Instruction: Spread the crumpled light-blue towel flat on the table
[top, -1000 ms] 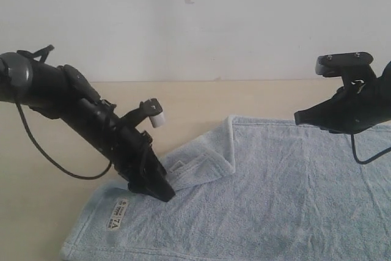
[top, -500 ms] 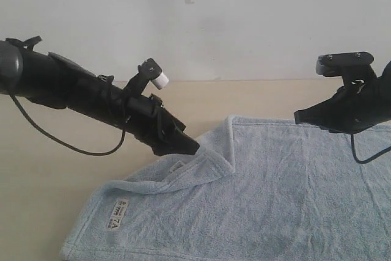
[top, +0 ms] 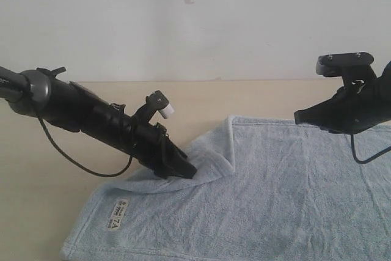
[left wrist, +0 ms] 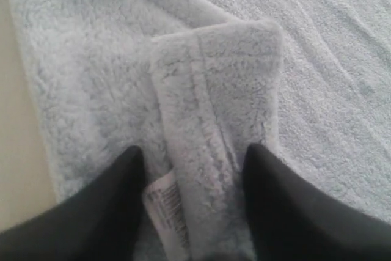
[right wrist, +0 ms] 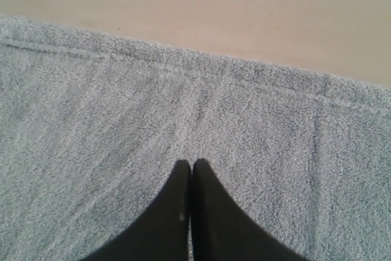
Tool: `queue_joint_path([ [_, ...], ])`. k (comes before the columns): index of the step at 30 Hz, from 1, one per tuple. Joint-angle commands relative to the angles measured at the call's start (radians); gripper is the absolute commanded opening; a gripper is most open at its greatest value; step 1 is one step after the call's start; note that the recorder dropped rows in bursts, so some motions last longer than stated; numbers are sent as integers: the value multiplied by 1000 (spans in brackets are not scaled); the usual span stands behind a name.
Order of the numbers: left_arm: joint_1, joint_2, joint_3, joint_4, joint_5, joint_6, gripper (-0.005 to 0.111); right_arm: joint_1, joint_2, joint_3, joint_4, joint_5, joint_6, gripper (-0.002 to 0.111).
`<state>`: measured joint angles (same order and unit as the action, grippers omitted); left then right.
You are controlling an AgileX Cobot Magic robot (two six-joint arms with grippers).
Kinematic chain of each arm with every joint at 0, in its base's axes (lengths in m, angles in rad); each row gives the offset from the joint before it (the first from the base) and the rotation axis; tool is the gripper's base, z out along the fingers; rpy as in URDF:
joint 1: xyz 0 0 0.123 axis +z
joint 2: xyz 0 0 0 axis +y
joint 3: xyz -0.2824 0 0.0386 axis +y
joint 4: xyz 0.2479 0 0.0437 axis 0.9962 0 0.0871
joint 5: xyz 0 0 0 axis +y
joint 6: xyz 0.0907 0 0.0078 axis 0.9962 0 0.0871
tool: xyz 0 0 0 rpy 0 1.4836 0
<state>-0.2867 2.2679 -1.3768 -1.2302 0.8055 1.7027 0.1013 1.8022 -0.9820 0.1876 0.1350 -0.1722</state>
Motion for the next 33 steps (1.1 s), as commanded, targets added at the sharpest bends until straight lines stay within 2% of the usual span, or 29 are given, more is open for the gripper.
queue_joint_path([
  [1,-3,-10,-3,0,6,-3,16,1,-12,5,-3,-13,6,0],
  [2,-3,-21,-3,0,6,-3,7,1,-12,5,-3,-13,6,0],
  [3,-3,-32,-3,0,6,-3,4,1,-12,5,-3,-13,6,0],
  [9,-1,-128,-3,0,-31,-64,4,1,-12,5,-3,-13,6,0],
  [14,3,-179,-3,46,-139,-278,4,1,-12,5,-3,-11,13,0],
  [16,8,-181,-3,102,-176,-402,4,1,-12,5,-3,-8,14,0],
  [19,8,-181,6,277,-275,-647,4,1,-12,5,-3,-1,14,0],
  [21,8,-181,6,363,-292,-708,4,1,-12,5,-3,-1,14,0],
  [26,11,-181,6,544,-333,-738,5,1,-12,5,-3,-1,14,0],
  [28,19,-178,6,540,-333,-749,16,1,-12,5,-3,-2,14,0],
  [31,24,-178,6,535,-346,-765,47,1,-12,5,-3,-2,14,0],
  [32,24,-178,6,518,-378,-776,61,1,-12,5,-3,-2,14,0],
  [33,24,-178,6,484,-400,-776,67,1,-12,5,-3,-2,14,0],
])
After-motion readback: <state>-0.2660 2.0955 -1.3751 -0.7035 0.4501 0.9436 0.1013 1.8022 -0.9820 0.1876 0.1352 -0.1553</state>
